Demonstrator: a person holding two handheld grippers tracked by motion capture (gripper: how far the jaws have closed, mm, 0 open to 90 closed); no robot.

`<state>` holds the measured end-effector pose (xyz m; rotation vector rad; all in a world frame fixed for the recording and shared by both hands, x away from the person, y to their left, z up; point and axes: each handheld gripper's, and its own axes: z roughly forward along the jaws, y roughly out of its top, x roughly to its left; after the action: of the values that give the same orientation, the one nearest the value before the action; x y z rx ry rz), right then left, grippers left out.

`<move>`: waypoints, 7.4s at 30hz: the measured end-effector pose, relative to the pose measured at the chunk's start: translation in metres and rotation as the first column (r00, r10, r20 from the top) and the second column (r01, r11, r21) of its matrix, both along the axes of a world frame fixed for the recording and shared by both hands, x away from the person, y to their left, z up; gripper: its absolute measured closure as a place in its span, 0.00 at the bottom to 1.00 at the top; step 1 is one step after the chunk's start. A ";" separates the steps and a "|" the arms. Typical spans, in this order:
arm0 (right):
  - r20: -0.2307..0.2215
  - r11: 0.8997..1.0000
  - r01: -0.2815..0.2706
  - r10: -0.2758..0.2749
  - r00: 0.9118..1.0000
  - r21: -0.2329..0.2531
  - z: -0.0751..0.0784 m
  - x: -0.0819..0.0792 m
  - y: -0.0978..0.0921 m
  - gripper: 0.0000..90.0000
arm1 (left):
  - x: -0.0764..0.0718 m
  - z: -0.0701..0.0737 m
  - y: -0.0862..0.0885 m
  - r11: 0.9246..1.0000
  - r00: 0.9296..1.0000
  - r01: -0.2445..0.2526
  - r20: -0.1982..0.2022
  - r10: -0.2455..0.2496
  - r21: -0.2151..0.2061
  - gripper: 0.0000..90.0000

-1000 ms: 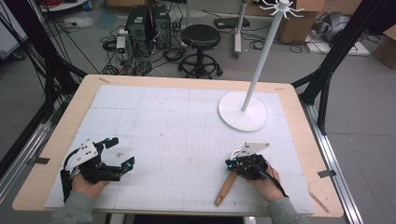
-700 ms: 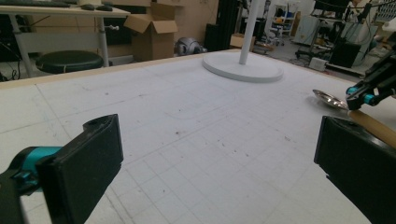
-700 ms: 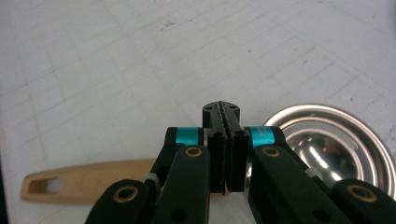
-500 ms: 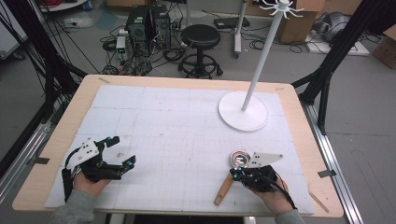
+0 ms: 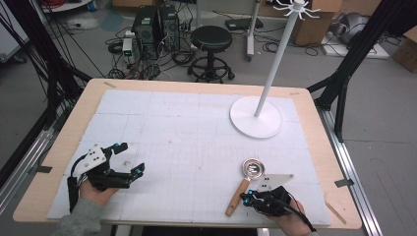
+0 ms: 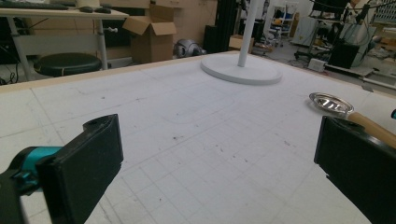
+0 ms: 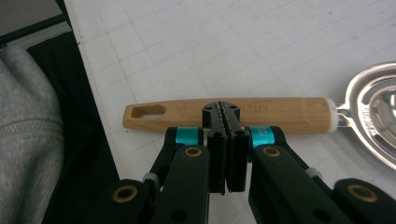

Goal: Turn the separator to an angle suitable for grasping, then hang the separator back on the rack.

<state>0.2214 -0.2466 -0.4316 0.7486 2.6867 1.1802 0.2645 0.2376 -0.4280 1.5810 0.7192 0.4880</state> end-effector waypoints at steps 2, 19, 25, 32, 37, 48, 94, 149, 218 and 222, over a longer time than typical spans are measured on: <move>-0.004 1.000 -0.011 0.011 1.000 -0.008 -0.001 -0.001 0.001 1.00 | 0.000 0.000 0.000 1.000 1.000 -0.003 0.002 0.003 0.000 0.02; -0.029 0.999 -0.033 0.033 0.999 -0.029 -0.009 0.000 0.019 1.00 | -0.002 0.000 0.001 1.000 1.000 0.000 -0.008 0.001 0.019 0.02; -0.018 0.998 -0.045 0.044 0.999 -0.033 -0.009 0.003 0.030 1.00 | -0.006 0.000 0.002 1.000 1.000 -0.002 -0.006 0.002 0.025 0.02; -0.017 0.998 -0.052 0.051 0.999 -0.036 -0.009 0.011 0.042 1.00 | -0.010 0.001 0.009 1.000 1.000 -0.025 0.014 0.024 0.017 0.02; -0.004 0.998 -0.050 0.050 0.999 -0.042 -0.009 0.016 0.050 1.00 | -0.014 0.001 0.014 0.999 0.999 -0.038 0.016 0.037 0.021 0.02; 0.004 0.998 -0.033 0.034 0.999 -0.045 -0.010 0.027 0.065 1.00 | -0.020 0.000 0.020 0.998 0.998 -0.055 0.007 0.054 0.032 0.02; 0.057 0.998 0.047 -0.044 0.997 -0.050 -0.011 0.071 0.111 1.00 | -0.021 -0.002 0.020 0.997 0.999 -0.053 -0.004 0.053 0.049 0.02; 0.027 0.987 0.089 -0.093 0.995 0.132 0.026 0.110 0.073 0.93 | -0.019 -0.003 0.018 0.999 0.999 -0.035 -0.009 0.035 0.041 0.02; -0.075 0.926 -0.286 0.276 0.958 -0.247 0.032 0.133 0.041 0.25 | -0.031 -0.006 0.029 0.997 0.998 -0.059 -0.030 0.061 0.046 0.02; -0.091 0.914 -0.292 0.277 0.957 -0.281 0.031 0.138 0.044 0.26 | -0.033 -0.007 0.032 0.997 0.997 -0.065 -0.034 0.067 0.050 0.02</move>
<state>0.3590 -0.2023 -0.4004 0.3547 2.9930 0.7865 0.2313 0.2700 -0.4349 1.6188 0.7944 0.5304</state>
